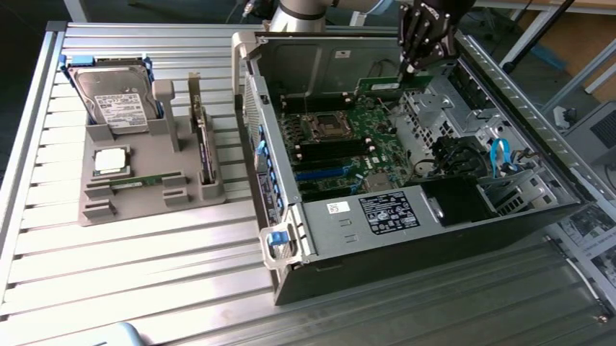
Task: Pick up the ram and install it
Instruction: 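Insert the ram into the slot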
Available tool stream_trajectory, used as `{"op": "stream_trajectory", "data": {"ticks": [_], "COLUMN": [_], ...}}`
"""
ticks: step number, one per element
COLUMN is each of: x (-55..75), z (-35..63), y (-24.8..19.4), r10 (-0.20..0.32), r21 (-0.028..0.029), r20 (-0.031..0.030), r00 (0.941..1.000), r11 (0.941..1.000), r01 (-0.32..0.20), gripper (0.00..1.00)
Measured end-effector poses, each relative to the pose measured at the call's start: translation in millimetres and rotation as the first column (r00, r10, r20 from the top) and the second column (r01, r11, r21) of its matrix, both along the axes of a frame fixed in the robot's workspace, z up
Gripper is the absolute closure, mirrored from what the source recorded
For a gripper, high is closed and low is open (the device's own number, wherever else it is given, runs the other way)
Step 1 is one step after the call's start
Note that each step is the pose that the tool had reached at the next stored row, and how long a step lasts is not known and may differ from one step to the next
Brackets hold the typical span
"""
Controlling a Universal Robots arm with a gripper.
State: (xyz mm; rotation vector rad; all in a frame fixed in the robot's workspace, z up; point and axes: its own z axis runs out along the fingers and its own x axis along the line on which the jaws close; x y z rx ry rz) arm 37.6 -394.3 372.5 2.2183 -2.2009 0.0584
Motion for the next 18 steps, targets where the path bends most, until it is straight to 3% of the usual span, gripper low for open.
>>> {"op": "stream_trajectory", "data": {"ticks": [18], "x": [-1.2], "z": [-8.1], "y": [0.0], "r10": [0.000], "r21": [-0.0006], "r20": [0.0000], "r00": [1.0000], "r11": [1.0000], "r01": [0.000], "gripper": [0.88]}}
